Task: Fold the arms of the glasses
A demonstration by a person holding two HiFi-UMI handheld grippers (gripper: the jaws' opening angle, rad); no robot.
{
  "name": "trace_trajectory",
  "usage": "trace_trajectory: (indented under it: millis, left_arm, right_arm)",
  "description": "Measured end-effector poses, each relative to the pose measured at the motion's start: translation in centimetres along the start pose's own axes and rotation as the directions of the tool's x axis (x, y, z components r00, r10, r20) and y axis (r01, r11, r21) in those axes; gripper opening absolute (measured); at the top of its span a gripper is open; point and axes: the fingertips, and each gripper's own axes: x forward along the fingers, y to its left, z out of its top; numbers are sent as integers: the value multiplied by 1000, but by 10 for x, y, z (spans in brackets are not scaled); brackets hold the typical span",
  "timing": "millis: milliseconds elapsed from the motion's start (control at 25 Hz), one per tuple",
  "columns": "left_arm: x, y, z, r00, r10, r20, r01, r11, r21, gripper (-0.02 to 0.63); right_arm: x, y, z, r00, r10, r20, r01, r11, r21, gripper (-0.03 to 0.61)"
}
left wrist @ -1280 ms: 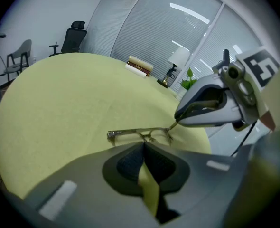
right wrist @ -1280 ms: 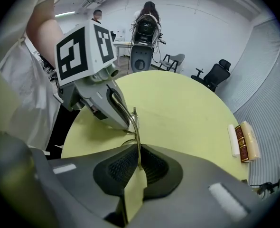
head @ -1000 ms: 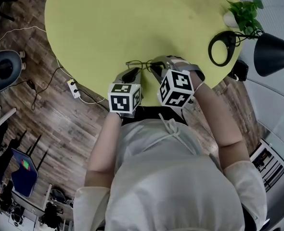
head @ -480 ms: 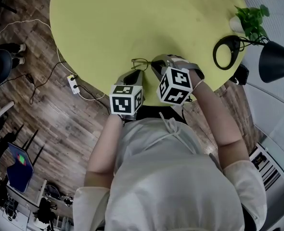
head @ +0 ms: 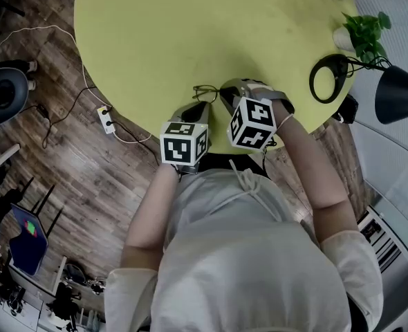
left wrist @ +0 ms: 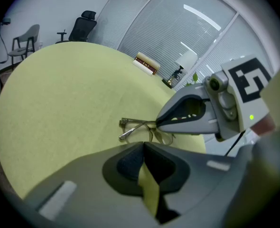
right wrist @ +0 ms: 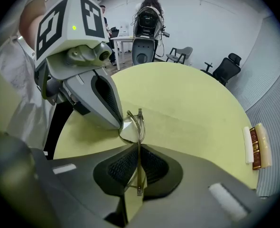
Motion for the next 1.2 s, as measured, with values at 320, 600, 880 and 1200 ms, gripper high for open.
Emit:
trace_trajectory:
  millis: [320,600,880,1200]
  left_arm:
    - [-1,-1,1,1000,-5,-18,6,1000,29,6]
    - [-39,-13,39,987,43,153,-66,987,147,6]
    - [-114,-53,117,905,54,422,-171,954,246,6]
    - [-198,-116,190,744,-66,665,-292,863,412,6]
  right_arm:
    - [4,-2,-1,1000,3,-8,-3,1000,19,32]
    - [-38,-18,20,977,-116,180,70,968,243,74]
    - [-134,-39,24,859,-372,351,108,803,586,0]
    - [-260,-64,27,532,-699,477,126,623,772,0]
